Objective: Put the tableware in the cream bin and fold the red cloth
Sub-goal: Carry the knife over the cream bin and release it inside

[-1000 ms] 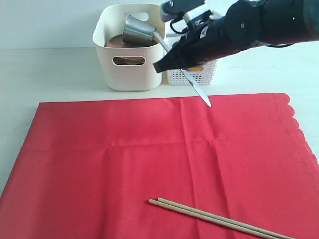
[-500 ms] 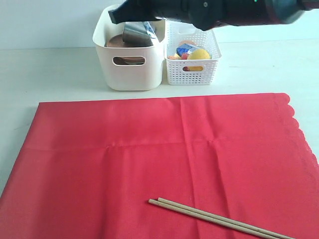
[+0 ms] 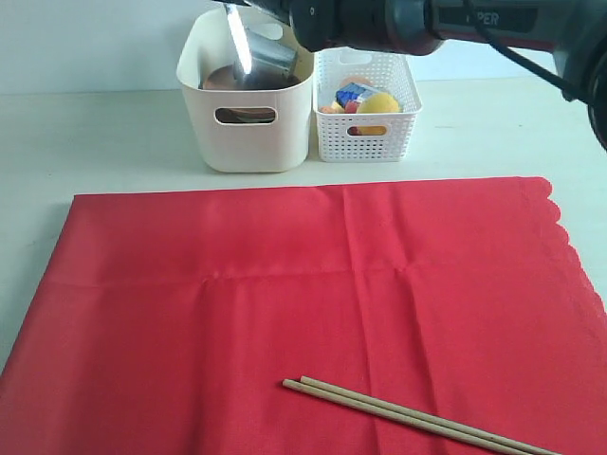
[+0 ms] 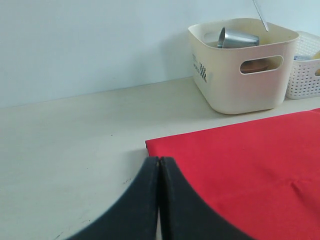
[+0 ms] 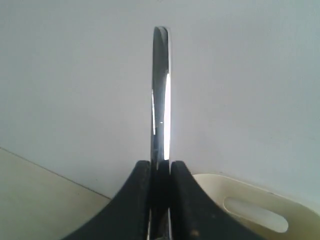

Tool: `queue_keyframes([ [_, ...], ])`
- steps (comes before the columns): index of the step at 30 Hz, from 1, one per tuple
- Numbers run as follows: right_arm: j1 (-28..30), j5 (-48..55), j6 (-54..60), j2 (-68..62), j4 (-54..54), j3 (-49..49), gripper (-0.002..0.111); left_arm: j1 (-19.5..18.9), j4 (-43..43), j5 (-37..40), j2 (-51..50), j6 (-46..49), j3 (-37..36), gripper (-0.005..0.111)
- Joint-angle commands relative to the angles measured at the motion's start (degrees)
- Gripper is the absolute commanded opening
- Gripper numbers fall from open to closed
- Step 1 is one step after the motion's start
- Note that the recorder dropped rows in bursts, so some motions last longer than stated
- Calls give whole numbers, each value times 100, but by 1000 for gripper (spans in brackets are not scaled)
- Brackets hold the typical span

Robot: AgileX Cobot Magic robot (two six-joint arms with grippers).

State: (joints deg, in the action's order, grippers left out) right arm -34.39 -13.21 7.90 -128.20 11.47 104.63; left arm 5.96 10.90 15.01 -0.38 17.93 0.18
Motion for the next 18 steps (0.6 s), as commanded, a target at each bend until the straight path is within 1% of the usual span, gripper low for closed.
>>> queue_keyframes([
  [1,41,-146,-1,-93,49,45,11,-3,0,-12,38,-1,-18,2],
  [3,41,-158,-1,-162,49,45,26,-3,0,-12,38,-1,-18,2],
  [4,41,-158,-1,-161,18,45,35,-3,0,-12,38,-1,-18,2],
  [5,10,-148,-1,-161,18,45,41,-3,0,-12,38,-1,-18,2],
  [7,5,-78,-1,-150,18,45,44,-3,0,-12,38,-1,-18,2],
  [9,5,234,-61,-60,32,45,45,-3,0,-12,38,-1,-18,2],
  [12,27,1120,-203,159,173,45,45,-3,0,-12,38,-1,-18,2],
  [15,40,2360,-192,465,164,45,45,-3,0,-12,38,-1,-18,2],
  [18,40,3456,-156,732,-318,45,44,-3,0,-12,38,-1,-18,2],
])
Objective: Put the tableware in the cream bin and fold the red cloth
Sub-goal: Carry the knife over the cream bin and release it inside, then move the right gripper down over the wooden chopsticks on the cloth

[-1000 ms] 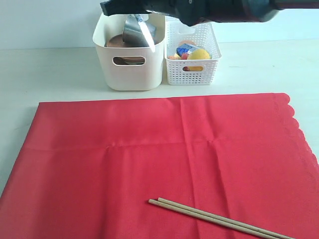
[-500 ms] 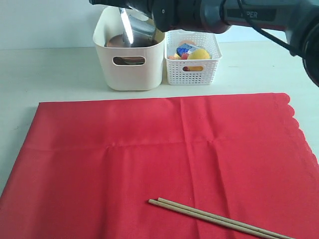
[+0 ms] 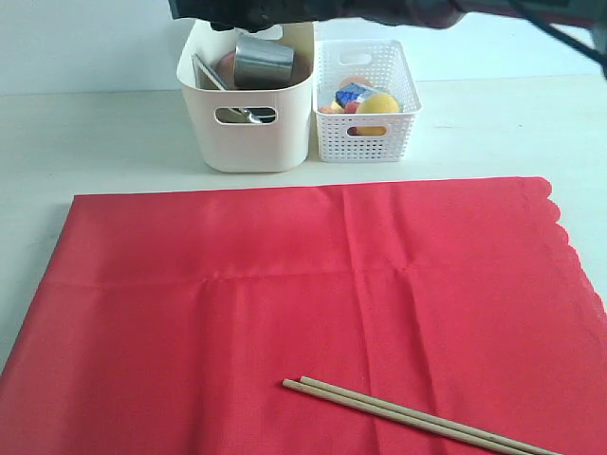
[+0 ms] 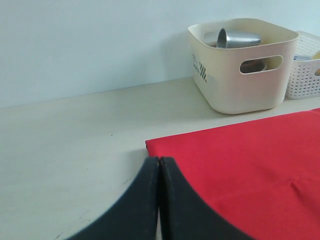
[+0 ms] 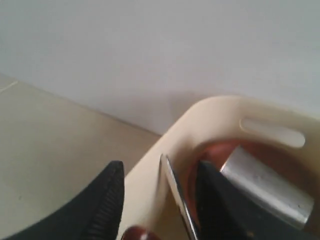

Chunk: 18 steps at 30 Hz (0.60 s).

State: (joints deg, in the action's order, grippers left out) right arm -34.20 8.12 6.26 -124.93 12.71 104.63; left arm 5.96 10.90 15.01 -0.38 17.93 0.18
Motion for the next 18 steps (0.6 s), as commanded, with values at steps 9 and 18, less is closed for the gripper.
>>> queue_keyframes([
  [9,21,2787,417,1880,-1143,-1612,0,-3,0,-12,38,-1,-18,2],
  [18,21,2838,805,3350,-248,-4219,0,-3,0,-12,38,-1,-18,2],
])
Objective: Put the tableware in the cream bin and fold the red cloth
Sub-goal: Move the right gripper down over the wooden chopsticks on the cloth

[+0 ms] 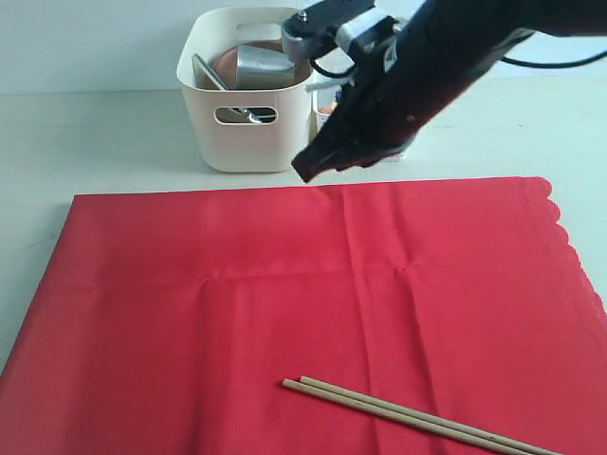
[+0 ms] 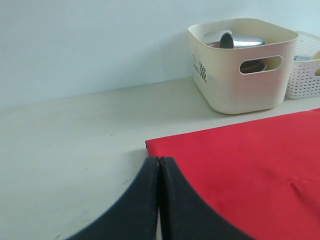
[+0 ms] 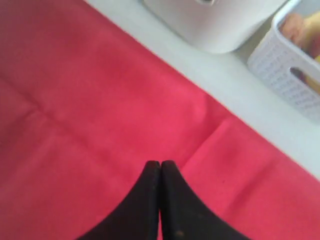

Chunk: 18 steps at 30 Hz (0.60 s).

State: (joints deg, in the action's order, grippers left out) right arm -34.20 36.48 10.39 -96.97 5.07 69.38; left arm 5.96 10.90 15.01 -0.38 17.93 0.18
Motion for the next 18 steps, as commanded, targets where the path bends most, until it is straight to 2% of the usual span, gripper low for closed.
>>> queue_keyframes([
  [1,21,27,536,681,666,-852,0,-3,0,-12,38,-1,-18,2],
  [13,21,1061,1606,1341,1772,-2403,0,-3,0,-12,38,-1,-18,2],
  [18,-473,1059,1873,1353,2078,-2790,0,-3,0,-12,38,-1,-18,2],
])
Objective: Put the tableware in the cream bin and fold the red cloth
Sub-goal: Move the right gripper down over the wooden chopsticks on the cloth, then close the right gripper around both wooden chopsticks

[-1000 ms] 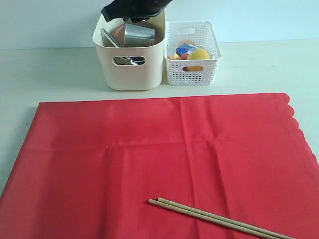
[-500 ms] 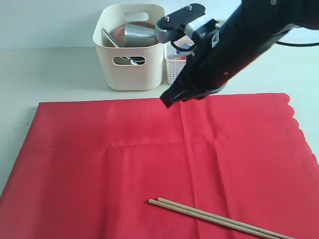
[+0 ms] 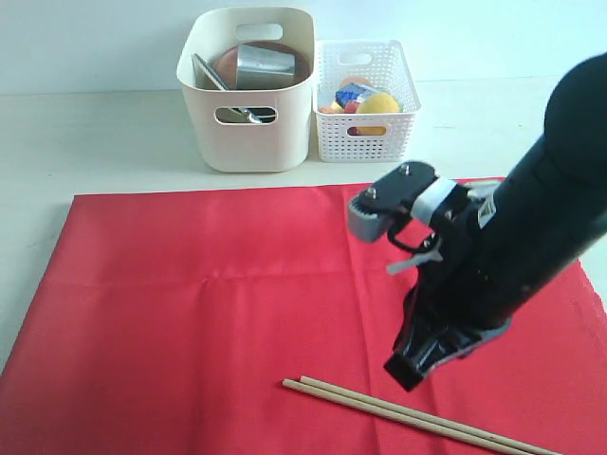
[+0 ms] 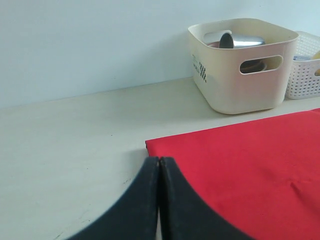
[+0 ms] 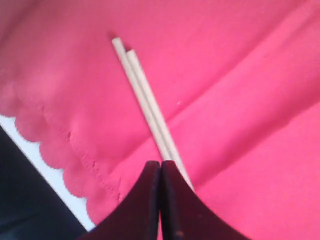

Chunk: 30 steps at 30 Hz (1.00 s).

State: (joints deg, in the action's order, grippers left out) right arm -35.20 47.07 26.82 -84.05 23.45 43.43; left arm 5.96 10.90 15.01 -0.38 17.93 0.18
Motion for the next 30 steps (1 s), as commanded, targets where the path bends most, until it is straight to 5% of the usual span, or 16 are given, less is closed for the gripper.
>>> queue_keyframes([
  [1,-526,-30,207,61,159,-221,0,-3,0,-12,38,-1,-18,2],
  [6,-1019,-403,-368,-60,-706,-263,5,-3,0,-12,38,-1,-18,2],
  [16,-1081,-635,-894,-700,-1089,-263,43,-3,0,-12,38,-1,-18,2],
  [30,-1081,-975,-883,-1453,-1085,-263,43,-3,0,-12,38,-1,-18,2],
])
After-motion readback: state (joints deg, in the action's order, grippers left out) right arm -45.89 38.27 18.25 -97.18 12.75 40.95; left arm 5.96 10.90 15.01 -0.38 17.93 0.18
